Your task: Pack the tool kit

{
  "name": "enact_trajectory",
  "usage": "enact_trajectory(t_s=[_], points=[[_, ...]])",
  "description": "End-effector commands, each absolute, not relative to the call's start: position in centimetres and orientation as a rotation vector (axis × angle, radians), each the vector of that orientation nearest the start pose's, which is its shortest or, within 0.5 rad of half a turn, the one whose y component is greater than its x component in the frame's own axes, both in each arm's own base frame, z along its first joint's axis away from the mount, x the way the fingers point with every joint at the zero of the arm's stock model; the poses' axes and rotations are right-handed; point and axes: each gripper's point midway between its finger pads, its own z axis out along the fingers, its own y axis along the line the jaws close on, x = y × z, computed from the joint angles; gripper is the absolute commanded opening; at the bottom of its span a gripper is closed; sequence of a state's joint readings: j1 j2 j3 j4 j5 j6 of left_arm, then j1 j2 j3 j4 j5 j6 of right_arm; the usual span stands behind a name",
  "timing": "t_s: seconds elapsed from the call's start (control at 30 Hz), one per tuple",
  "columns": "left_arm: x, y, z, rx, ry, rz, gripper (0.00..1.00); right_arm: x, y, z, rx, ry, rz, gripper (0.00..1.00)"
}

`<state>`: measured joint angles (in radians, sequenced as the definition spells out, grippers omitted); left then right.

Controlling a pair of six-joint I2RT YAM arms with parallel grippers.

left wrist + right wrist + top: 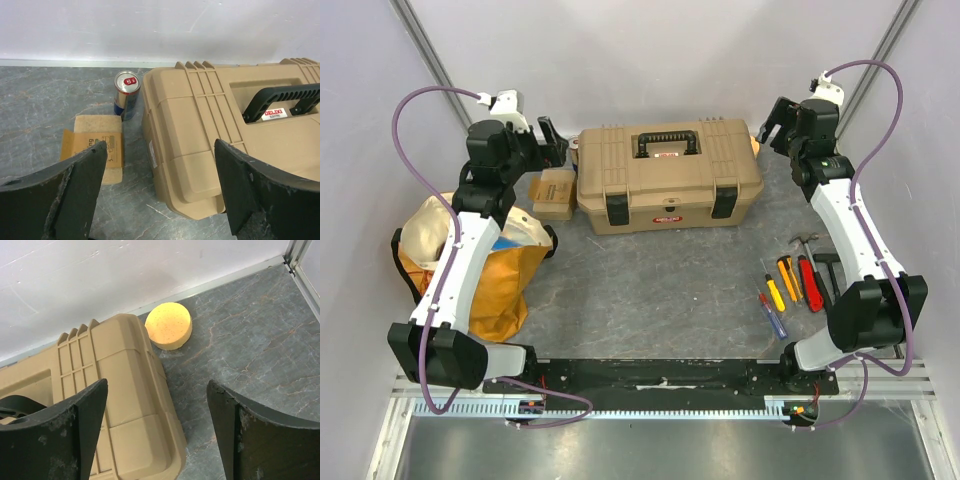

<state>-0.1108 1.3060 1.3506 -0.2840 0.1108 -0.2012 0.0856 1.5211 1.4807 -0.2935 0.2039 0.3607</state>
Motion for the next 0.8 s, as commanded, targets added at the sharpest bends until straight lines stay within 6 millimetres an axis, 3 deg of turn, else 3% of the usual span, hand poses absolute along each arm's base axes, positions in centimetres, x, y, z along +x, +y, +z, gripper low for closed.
enact_trajectory(t_s=[0.0,0.13,0.3,0.6,0.77], points=[[41.6,-8.2,36.4,0.043,1.734,-0.362,0.95,48.0,2.3,32.6,0.386,1.817,0.137,0.88],[41.5,-9.1,36.3,0.099,1.709,-0.404,0.99,47.9,2.7,32.3,0.342,1.819,0.152,0.95],[42.8,-10.1,35.9,0.100,1.726,-0.459,0.99,47.9,3.5,32.0,0.299,1.832,0.182,0.98],[47.2,-14.2,33.5,0.168,1.804,-0.700,0.97,49.6,5.4,29.9,0.254,1.898,0.274,0.98],[49.6,-14.2,31.1,0.133,1.872,-0.695,0.95,49.8,7.5,28.0,0.205,1.956,0.349,0.98]])
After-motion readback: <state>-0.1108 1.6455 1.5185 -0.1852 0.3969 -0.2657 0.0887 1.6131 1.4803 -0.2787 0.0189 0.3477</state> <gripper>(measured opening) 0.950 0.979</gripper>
